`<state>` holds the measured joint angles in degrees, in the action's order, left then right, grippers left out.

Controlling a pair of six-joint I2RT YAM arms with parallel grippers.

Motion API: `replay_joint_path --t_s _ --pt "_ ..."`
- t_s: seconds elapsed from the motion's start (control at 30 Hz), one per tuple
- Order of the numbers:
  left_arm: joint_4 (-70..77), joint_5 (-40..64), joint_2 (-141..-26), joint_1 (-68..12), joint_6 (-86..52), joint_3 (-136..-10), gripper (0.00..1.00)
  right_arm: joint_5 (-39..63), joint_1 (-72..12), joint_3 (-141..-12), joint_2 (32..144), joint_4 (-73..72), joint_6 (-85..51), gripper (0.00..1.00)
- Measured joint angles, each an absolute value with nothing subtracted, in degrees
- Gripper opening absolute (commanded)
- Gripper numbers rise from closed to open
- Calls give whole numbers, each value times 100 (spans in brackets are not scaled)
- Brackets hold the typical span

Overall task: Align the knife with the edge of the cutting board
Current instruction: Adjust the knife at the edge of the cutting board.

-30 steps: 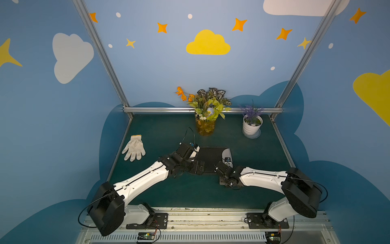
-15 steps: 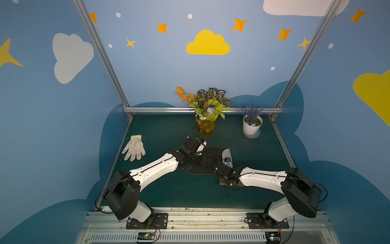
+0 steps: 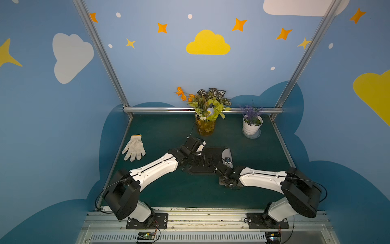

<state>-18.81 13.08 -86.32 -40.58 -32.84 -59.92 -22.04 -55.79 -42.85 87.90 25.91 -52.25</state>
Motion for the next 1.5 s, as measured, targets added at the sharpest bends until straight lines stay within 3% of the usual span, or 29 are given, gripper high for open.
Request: replay_joint_path --t_s 1.5 --pt "-2045 1157 -8379 -4056 -3282 -5878 100 -2373 -5863 -4237 8748 2683 -5424 42"
